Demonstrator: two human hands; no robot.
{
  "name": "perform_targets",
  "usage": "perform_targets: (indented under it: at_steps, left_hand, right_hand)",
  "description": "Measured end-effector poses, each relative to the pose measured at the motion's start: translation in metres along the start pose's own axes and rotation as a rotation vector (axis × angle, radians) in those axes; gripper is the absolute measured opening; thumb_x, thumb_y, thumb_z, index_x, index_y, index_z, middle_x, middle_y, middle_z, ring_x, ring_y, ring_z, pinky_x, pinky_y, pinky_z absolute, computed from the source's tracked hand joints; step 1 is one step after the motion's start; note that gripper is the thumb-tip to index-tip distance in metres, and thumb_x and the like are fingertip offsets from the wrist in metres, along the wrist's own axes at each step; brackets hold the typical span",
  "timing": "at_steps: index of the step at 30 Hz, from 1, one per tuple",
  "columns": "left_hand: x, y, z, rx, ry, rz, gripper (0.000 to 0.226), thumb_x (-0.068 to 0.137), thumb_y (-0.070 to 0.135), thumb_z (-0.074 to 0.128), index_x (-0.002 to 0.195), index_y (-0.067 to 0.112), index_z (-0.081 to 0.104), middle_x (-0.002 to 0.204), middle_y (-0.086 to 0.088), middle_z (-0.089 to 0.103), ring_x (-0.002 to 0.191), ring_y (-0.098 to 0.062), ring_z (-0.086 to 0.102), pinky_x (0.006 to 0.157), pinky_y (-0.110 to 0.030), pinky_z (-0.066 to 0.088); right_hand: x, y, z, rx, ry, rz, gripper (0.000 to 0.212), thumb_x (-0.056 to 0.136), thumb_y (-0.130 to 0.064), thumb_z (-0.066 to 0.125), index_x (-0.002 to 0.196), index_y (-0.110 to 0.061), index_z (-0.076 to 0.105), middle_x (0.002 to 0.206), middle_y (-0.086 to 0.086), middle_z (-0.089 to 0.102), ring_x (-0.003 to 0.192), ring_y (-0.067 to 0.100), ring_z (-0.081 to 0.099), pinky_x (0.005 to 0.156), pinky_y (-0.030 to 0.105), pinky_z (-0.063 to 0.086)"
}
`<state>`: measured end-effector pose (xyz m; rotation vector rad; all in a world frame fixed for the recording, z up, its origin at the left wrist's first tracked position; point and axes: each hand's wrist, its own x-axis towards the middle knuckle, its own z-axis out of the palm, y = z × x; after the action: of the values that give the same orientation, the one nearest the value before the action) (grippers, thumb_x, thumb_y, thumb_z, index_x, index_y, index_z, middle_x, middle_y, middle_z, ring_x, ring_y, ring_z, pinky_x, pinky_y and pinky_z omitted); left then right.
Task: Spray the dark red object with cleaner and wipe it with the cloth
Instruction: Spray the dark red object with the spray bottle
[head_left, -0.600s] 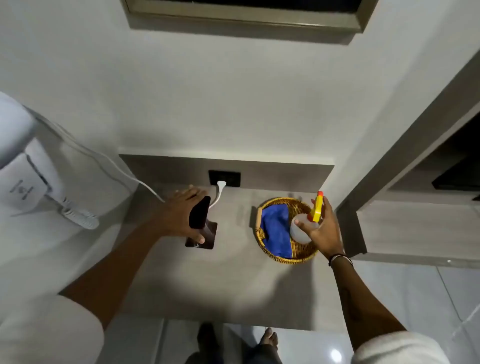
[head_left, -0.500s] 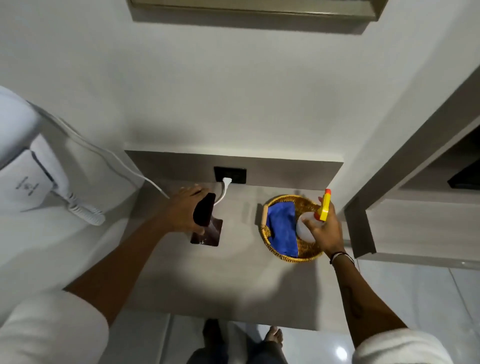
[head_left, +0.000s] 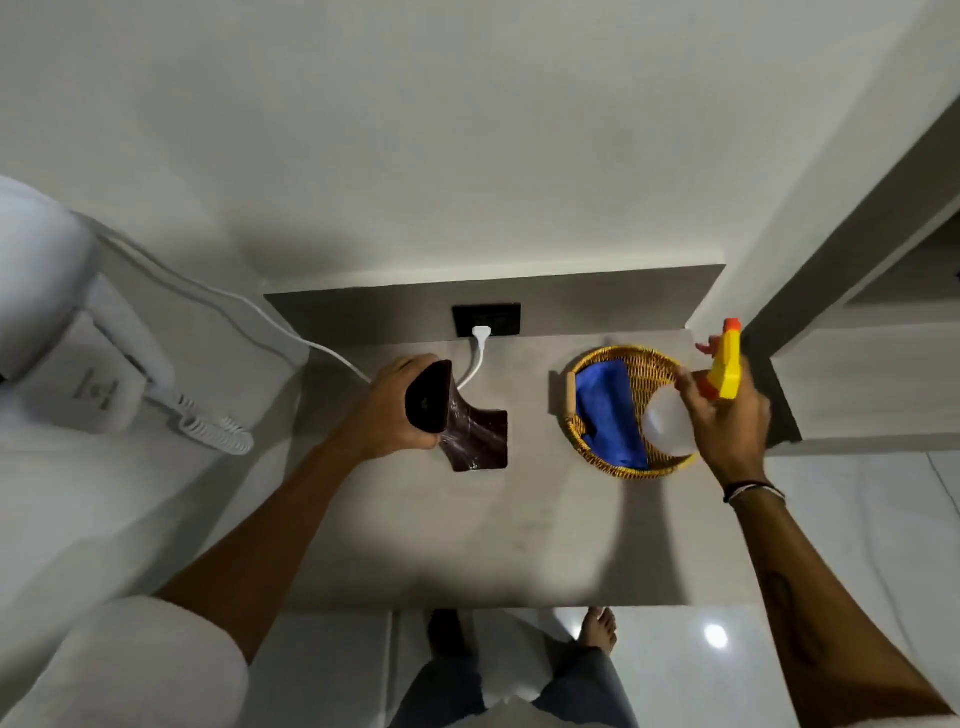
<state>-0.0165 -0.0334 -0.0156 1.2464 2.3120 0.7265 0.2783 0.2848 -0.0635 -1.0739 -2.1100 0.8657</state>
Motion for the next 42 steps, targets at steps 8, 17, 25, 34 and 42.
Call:
perform_targets:
  at_steps: [8, 17, 25, 34, 42]
  left_hand:
    - [-0.026, -0.051, 0.003, -0.218, 0.040, 0.023, 0.107, 0.055, 0.016, 0.092, 0.153, 0.019, 0.048, 0.146, -0.001, 0.051, 0.135, -0.019, 0.051, 0.113, -0.031, 0.045]
    - [-0.036, -0.075, 0.003, -0.273, 0.029, 0.014, 0.108, 0.058, 0.018, 0.091, 0.155, 0.023, 0.044, 0.147, 0.009, 0.050, 0.137, 0.001, 0.048, 0.113, -0.018, 0.038]
    - [-0.036, -0.086, 0.005, -0.247, 0.026, 0.045, 0.109, 0.057, 0.022, 0.089, 0.155, 0.033, 0.043, 0.144, 0.017, 0.050, 0.137, -0.002, 0.049, 0.113, -0.027, 0.044]
    - [-0.033, -0.094, 0.006, -0.243, 0.032, 0.044, 0.107, 0.055, 0.031, 0.091, 0.151, 0.042, 0.043, 0.145, 0.015, 0.050, 0.137, -0.005, 0.050, 0.110, -0.026, 0.045]
    - [-0.036, -0.095, 0.005, -0.245, 0.041, -0.033, 0.109, 0.056, 0.052, 0.090, 0.152, 0.028, 0.045, 0.145, 0.009, 0.053, 0.131, 0.009, 0.048, 0.107, -0.012, 0.042]
  right_hand:
    - [-0.109, -0.108, 0.009, 0.450, -0.204, 0.148, 0.027, 0.103, -0.026, 0.070, 0.129, -0.016, 0.075, 0.096, -0.011, 0.078, 0.074, 0.002, 0.074, 0.068, 0.007, 0.054]
    - [-0.165, -0.142, 0.101, 0.497, -0.658, 0.264, 0.040, 0.102, 0.007, 0.064, 0.137, -0.010, 0.073, 0.095, 0.016, 0.083, 0.077, 0.024, 0.071, 0.062, 0.016, 0.049]
    - [-0.154, -0.157, 0.118, 0.338, -0.641, 0.247, 0.034, 0.093, -0.047, 0.068, 0.117, -0.028, 0.083, 0.079, 0.002, 0.080, 0.056, 0.008, 0.064, 0.060, 0.033, 0.052]
    - [-0.154, -0.149, 0.112, 0.163, -0.561, 0.232, 0.015, 0.097, -0.043, 0.069, 0.082, -0.045, 0.072, 0.070, 0.005, 0.074, 0.056, 0.022, 0.064, 0.061, 0.050, 0.060]
    - [-0.158, -0.136, 0.094, 0.072, -0.497, 0.284, 0.028, 0.102, -0.041, 0.069, 0.083, -0.020, 0.067, 0.072, 0.007, 0.070, 0.065, 0.038, 0.069, 0.064, 0.058, 0.060]
